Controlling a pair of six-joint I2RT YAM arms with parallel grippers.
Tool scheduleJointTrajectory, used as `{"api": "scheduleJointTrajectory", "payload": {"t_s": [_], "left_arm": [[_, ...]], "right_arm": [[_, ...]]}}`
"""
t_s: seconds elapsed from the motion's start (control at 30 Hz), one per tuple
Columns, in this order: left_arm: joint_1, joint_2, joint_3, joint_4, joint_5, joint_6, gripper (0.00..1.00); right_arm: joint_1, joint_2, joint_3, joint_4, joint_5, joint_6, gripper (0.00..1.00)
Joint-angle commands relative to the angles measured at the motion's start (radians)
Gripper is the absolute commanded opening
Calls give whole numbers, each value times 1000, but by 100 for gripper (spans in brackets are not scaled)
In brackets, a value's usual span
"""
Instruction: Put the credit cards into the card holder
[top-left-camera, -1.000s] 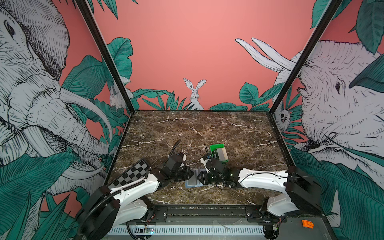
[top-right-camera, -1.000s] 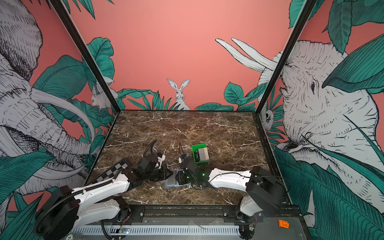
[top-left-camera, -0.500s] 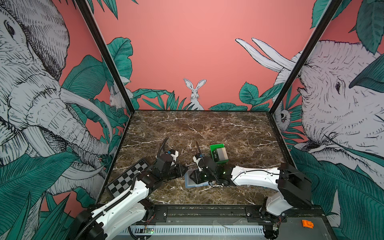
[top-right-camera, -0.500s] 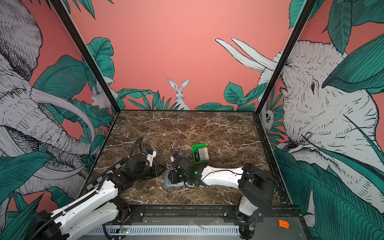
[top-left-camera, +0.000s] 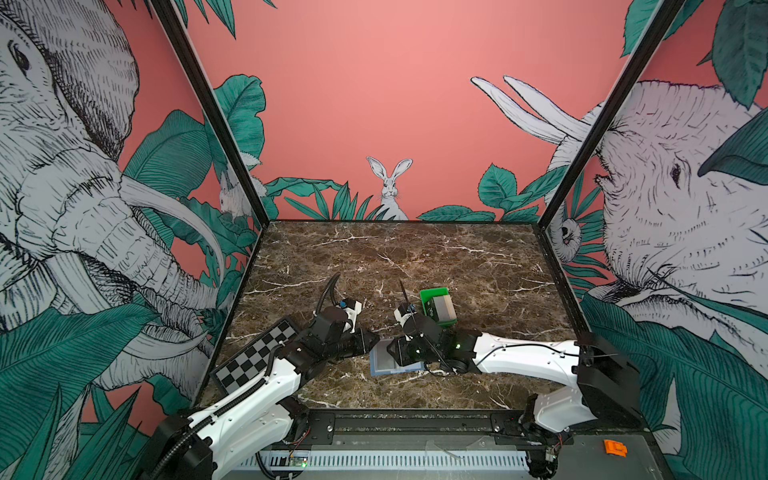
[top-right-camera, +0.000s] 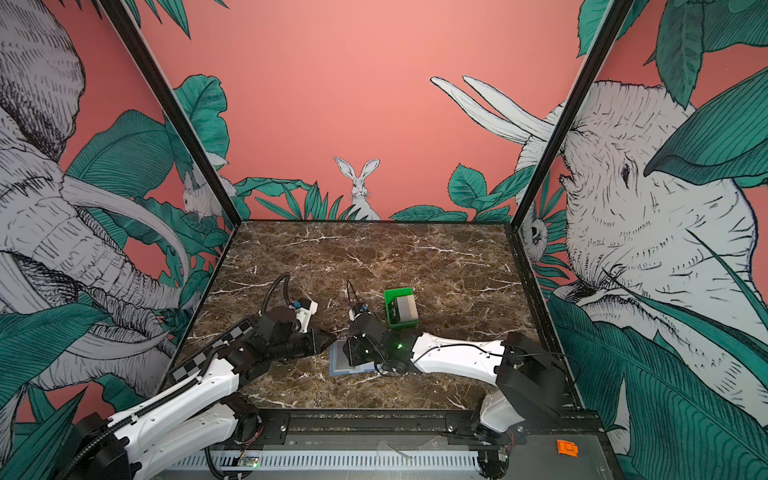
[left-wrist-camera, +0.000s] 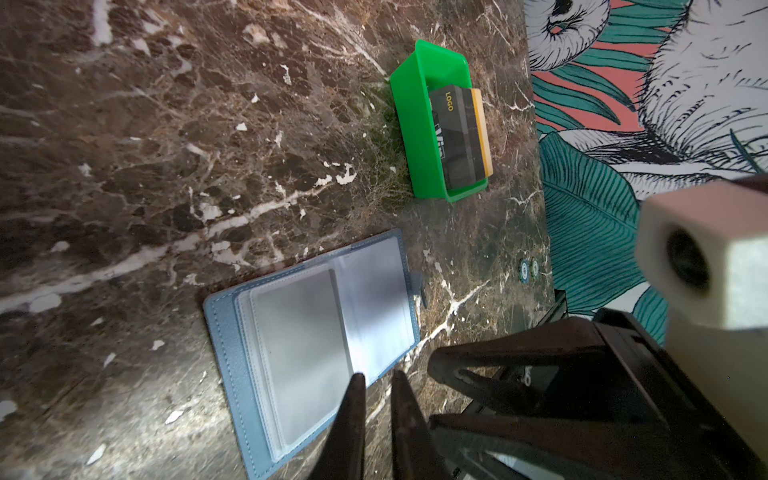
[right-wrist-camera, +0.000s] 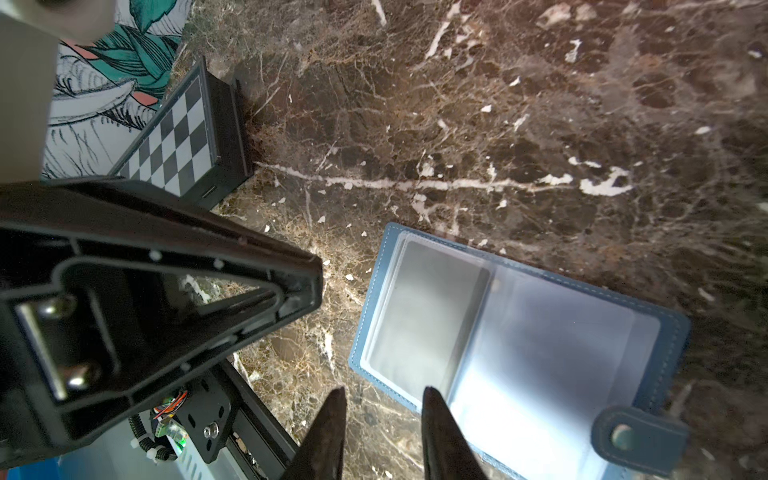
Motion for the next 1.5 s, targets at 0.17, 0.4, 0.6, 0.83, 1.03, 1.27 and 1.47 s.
{"api": "scheduleJointTrajectory", "payload": {"t_s": [0.17, 0.4, 0.6, 0.83, 1.03, 1.27, 1.47], "left_arm": [[-22, 31, 3, 51, -19, -9, 17], [-59, 108, 40, 82, -63, -19, 18], [-140, 214, 107, 126, -88, -15, 19], [-155, 305, 185, 153, -72, 7, 19], [-156, 344, 261, 123, -78, 41, 20], [-156, 455, 403, 37, -72, 107, 21], [-156, 614, 537, 11, -58, 161, 20]], "right_arm": [[-2, -74, -48, -37, 99, 34, 37], [-85, -167, -34, -237, 175, 79, 76], [-121, -331, -130, -211, 287, -76, 90], [-234, -438, -87, -417, 259, -105, 98], [-326, -509, -77, -441, 172, -166, 98], [-445, -466, -42, -454, 76, -220, 96], [-555, -370, -3, -415, -61, -276, 85]]}}
